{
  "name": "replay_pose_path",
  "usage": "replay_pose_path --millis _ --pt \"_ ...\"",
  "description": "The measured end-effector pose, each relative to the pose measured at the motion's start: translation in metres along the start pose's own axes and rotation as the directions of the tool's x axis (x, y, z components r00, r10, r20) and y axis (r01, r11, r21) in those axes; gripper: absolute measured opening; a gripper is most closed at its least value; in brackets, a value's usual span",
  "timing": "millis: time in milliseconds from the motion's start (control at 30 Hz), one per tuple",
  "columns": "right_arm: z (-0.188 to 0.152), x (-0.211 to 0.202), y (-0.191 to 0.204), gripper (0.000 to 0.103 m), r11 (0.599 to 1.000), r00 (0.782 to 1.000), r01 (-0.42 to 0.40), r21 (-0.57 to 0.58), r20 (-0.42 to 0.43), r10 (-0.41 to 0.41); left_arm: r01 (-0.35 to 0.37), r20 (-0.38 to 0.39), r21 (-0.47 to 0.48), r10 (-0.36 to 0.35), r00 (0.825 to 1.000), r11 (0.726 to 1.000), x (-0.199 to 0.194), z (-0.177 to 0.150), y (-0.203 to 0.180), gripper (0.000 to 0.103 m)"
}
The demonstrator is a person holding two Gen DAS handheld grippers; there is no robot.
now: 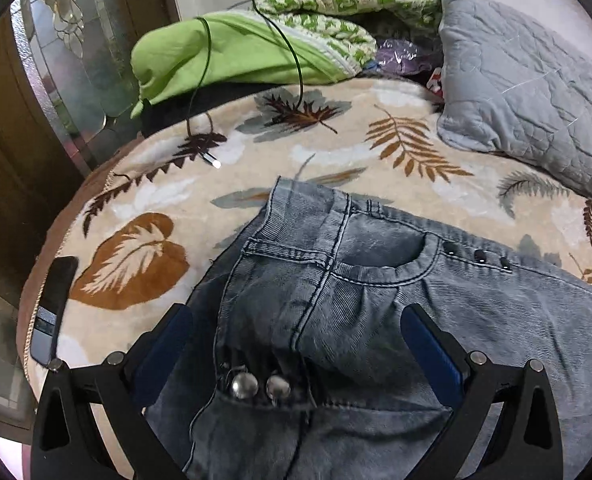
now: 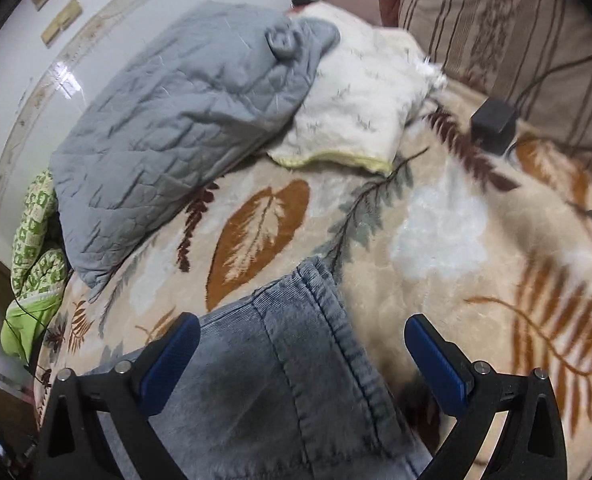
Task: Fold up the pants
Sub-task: 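Move both tools over the blue jeans toward the waistband and leg, then close the left tool on the jeans waistband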
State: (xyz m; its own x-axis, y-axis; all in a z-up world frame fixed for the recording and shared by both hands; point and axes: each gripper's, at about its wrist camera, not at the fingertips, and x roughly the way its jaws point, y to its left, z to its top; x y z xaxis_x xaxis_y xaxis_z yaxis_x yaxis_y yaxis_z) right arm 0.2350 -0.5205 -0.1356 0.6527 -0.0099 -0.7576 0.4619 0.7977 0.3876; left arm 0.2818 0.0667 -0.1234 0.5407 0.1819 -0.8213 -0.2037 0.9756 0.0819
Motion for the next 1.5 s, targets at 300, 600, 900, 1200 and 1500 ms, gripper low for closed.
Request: replay_pose_path --millis 300,600,900,1200,1500 --pt "0.008 0.036 0.01 0.089 1.0 0.999 0.002 -0.017 -0.04 -0.002 0.015 -0.032 -0.005 -0.015 0.999 1.0 0.024 0.037 0.016 0.103" --pt "0.003 0.032 0.017 0.089 0.998 0.999 0.027 -0.059 -0.022 -0.029 0.047 -0.161 0.025 -0.042 0.986 0.999 0.065 0.101 0.038 0.103" --pt "0.003 0.037 0.018 0.089 1.0 0.999 0.016 -0.012 -0.041 -0.016 0.102 -0.291 -0.046 -0.111 0.95 0.994 0.108 0.11 0.037 0.103" --pt "0.004 0.037 0.016 0.089 1.0 0.999 0.015 -0.006 -0.045 -0.015 0.165 -0.311 -0.029 -0.166 0.936 0.986 0.122 0.112 0.016 0.06" --pt "0.004 0.038 0.015 0.089 1.0 0.997 0.011 -0.007 -0.075 -0.012 0.198 -0.258 0.009 -0.189 0.947 0.98 0.118 0.107 0.012 0.014"
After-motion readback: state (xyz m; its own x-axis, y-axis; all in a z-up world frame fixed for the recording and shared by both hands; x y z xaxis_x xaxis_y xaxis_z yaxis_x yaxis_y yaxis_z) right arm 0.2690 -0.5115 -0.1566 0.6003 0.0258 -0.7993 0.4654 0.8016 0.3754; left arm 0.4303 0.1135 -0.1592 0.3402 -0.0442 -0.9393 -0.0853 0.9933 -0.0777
